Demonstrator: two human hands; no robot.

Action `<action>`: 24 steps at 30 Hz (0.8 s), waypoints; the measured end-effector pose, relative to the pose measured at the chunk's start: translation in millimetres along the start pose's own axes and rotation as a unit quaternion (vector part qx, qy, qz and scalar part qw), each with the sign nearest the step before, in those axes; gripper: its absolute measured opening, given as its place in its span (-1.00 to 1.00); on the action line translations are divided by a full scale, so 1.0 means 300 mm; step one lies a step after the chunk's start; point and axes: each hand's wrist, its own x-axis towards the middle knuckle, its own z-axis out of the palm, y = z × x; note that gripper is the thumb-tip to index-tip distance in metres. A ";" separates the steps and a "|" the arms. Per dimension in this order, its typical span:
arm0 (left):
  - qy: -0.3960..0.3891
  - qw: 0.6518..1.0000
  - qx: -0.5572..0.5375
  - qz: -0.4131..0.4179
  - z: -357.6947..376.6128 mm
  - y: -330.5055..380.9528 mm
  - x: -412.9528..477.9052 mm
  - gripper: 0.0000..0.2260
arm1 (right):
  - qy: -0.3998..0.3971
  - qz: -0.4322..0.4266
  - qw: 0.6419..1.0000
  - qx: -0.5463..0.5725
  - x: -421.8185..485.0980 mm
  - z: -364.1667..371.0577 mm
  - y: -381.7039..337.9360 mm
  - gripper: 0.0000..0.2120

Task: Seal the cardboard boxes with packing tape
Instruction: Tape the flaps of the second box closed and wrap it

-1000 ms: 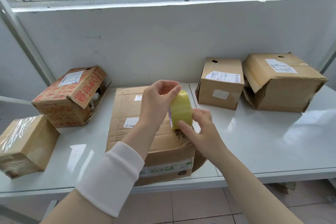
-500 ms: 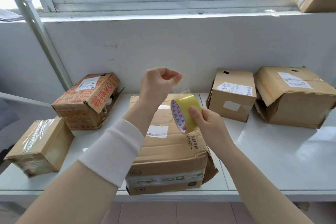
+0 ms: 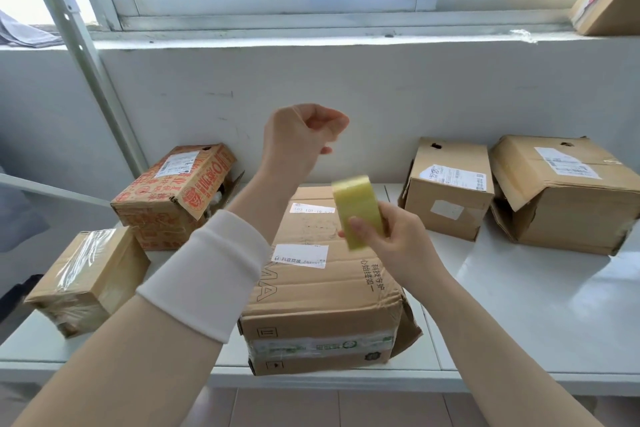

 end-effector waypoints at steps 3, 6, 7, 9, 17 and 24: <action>-0.017 1.000 -0.012 0.020 -0.011 0.024 0.019 -0.82 | 0.010 0.031 0.998 0.048 -0.002 -0.003 -0.009 -0.80; -0.032 0.999 -0.035 -0.003 -0.018 0.015 0.043 -0.85 | -0.062 0.052 0.997 0.013 -0.024 -0.007 0.010 -0.75; -0.034 0.999 -0.025 -0.007 -0.020 0.004 0.053 -0.85 | -0.084 0.052 0.995 -0.025 -0.037 -0.006 0.021 -0.75; -0.033 0.999 0.001 -0.009 -0.021 -0.019 0.068 -0.83 | -0.087 0.043 0.993 -0.074 -0.053 -0.011 0.046 -0.76; -0.006 0.998 0.033 0.055 -0.028 0.077 0.189 -0.86 | 0.044 0.081 0.991 0.100 -0.030 -0.006 -0.054 -0.69; -0.011 0.999 0.027 -0.018 0.049 -0.122 0.276 -0.91 | -0.067 0.135 0.981 0.123 -0.056 -0.015 -0.047 -0.79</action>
